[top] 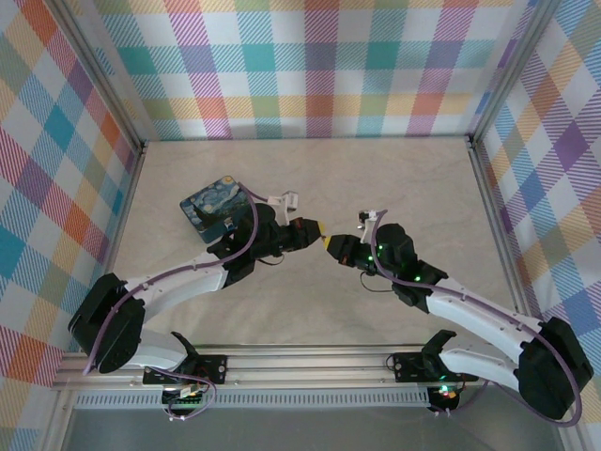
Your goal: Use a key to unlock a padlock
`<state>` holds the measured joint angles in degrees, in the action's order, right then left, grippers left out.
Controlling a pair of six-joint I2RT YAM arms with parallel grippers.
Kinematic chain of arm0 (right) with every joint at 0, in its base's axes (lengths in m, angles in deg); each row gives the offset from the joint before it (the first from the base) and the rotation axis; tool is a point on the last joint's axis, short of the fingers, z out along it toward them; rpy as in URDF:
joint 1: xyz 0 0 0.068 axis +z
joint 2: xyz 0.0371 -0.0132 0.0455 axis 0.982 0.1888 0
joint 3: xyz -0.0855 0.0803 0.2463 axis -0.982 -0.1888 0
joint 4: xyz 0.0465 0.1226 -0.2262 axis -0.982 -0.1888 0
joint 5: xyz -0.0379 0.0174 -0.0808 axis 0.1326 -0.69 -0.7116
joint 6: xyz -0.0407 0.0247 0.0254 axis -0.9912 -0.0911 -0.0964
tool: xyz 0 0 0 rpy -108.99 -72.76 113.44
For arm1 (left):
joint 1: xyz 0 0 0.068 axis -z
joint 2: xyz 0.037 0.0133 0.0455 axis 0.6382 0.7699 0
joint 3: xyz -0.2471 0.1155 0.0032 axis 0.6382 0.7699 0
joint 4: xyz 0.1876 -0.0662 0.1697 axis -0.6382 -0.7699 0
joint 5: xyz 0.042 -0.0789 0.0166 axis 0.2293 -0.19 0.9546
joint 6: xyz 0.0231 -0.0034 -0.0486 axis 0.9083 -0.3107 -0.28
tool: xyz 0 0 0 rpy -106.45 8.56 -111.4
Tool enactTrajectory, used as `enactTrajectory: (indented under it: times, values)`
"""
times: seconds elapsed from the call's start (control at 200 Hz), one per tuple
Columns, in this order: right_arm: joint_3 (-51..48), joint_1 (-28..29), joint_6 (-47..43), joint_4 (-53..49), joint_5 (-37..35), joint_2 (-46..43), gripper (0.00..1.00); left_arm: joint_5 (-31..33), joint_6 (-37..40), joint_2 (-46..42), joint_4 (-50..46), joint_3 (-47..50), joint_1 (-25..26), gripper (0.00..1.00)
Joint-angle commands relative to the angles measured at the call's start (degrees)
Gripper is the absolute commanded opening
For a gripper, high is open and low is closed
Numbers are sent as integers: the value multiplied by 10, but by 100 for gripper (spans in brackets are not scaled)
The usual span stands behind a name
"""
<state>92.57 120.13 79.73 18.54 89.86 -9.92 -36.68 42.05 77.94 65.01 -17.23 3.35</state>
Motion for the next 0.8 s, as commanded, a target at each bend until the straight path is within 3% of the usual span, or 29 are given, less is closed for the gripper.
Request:
enactTrajectory:
  times: [0.0,0.18,0.33,0.54,0.795]
  values:
    - [0,-11,-33,-9,24,-36,23,17,49,-42,-39,-25,7,0]
    - [-38,-104,-48,38,161,-92,46,7,89,-84,-59,-25,-4,0]
    - [-70,-179,2,159,270,-102,54,-39,116,-107,-41,-24,-15,0]
    - [-42,-181,10,256,363,-54,58,-94,150,-124,-36,-36,-18,0]
    - [1,-140,-10,272,372,3,52,-131,153,-116,-27,-45,-17,0]
